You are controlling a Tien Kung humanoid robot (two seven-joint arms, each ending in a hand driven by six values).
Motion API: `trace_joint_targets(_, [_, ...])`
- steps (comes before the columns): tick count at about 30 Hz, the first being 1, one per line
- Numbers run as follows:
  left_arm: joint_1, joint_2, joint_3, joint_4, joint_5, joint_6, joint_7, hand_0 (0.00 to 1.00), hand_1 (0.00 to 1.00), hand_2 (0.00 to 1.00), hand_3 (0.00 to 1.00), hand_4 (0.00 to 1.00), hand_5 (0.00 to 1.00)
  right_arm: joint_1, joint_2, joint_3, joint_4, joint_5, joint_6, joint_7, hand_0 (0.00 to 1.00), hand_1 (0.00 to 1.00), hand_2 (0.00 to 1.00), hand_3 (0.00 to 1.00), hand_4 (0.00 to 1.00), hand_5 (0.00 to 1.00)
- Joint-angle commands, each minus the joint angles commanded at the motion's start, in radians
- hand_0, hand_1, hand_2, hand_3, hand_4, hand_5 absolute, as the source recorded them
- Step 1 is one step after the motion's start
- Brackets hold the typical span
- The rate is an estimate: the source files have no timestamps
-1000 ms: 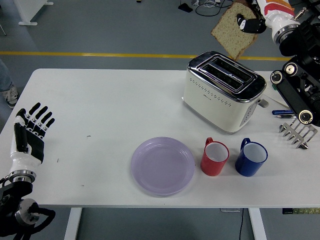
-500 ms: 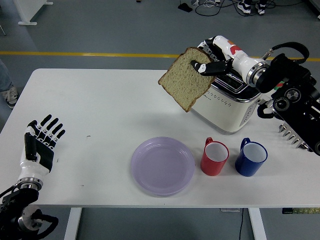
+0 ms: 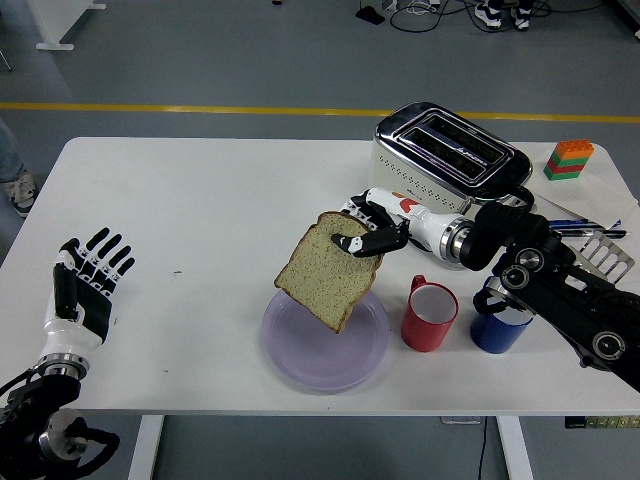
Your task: Push plate across desktop,pick up the break from the machine,place the break in the plate
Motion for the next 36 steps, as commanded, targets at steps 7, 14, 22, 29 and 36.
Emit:
trace_joint_targets(7, [0.001, 0.0, -0.001, 0.001, 0.0, 0.005, -0.004, 0.737, 0.701, 0.714, 0.706, 0.497, 0.998, 0.011, 0.034, -0.078, -0.079, -0.005, -0.036, 0.018, 0.146, 0.197, 0.294, 0.407, 0.364, 0.002])
trace_joint_targets(14, [0.0, -0.002, 0.004, 0.002, -0.005, 0.017, -0.013, 0.728, 0.692, 0.715, 0.706, 0.486, 0.998, 0.019, 0.061, -0.129, -0.145, -0.021, -0.047, 0.05, 0.157, 0.201, 0.294, 0.409, 0.388, 0.002])
trace_joint_targets(22, [0.001, -0.003, 0.007, 0.003, -0.011, 0.032, -0.03, 0.705, 0.67, 0.702, 0.701, 0.485, 0.998, 0.005, 0.088, -0.151, -0.24, -0.001, -0.067, 0.079, 0.171, 0.208, 0.295, 0.413, 0.435, 0.002])
trace_joint_targets(29, [0.003, -0.004, 0.012, 0.004, -0.011, 0.033, -0.03, 0.705, 0.668, 0.699, 0.697, 0.479, 0.998, 0.004, 0.093, -0.153, -0.253, 0.002, -0.057, 0.078, 0.171, 0.208, 0.295, 0.414, 0.441, 0.002])
trace_joint_targets(36, [0.005, -0.006, 0.016, 0.006, -0.011, 0.034, -0.033, 0.706, 0.669, 0.694, 0.7, 0.461, 0.998, 0.006, 0.097, -0.167, -0.272, 0.011, -0.028, 0.098, 0.172, 0.212, 0.299, 0.414, 0.44, 0.002])
